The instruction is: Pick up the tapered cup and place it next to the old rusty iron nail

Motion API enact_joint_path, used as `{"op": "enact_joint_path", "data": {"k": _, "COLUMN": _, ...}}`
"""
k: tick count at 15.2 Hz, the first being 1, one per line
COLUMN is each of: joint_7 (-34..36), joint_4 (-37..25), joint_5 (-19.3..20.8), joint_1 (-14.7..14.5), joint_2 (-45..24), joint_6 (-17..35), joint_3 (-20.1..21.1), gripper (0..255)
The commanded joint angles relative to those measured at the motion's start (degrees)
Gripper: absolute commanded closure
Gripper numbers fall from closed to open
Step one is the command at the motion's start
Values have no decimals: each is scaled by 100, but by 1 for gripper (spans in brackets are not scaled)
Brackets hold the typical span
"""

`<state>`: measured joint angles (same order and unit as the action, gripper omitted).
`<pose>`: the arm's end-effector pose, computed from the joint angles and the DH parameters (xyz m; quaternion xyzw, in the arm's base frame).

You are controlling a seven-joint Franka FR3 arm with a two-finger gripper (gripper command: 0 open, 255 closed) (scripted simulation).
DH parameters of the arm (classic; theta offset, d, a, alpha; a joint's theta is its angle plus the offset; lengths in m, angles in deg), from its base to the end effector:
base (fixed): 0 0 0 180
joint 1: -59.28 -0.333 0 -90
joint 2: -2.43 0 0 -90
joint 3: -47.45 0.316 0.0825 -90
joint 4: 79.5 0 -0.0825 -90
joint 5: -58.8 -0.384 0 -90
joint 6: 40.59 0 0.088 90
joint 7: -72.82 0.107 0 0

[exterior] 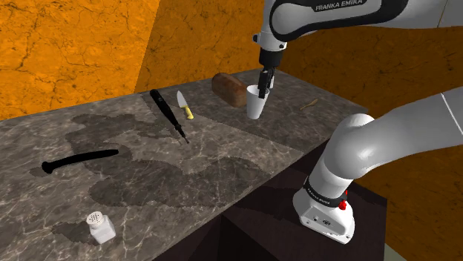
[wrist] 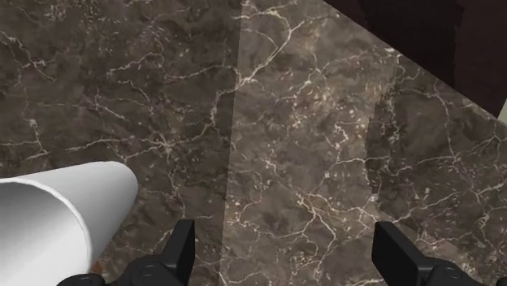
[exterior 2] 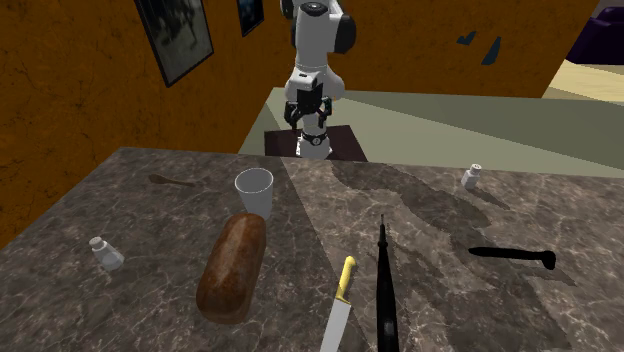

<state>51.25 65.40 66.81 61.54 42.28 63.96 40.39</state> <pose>0.3347 -0.0699 0.4987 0.9899 0.1388 -0.0124 0.0258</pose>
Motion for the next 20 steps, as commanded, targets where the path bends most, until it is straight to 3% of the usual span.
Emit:
{"op": "enact_joint_path", "data": {"k": 1, "joint_7": -274, "joint_4": 69, "joint_5": 174, "joint_1": 53, "joint_2": -197, "joint_6": 399, "joint_3": -190, "gripper": 0}}
{"op": "enact_joint_path", "data": {"k": 8, "joint_7": -1182, "joint_4": -27, "joint_5": 571, "joint_1": 156, "joint_2": -1277, "joint_6": 1833, "joint_3": -875, "gripper": 0}}
{"op": "enact_joint_path", "data": {"k": 13, "joint_7": -1901, "joint_4": -371, "joint_5": 556, "joint_1": 123, "joint_2": -2249, "joint_6": 2792, "joint_3": -1351, "gripper": 0}}
{"op": "enact_joint_path", "data": {"k": 20, "joint_7": -1956, "joint_4": -210, "joint_5": 510, "joint_1": 116, "joint_2": -2617, "joint_6": 3322, "joint_3": -1448, "gripper": 0}}
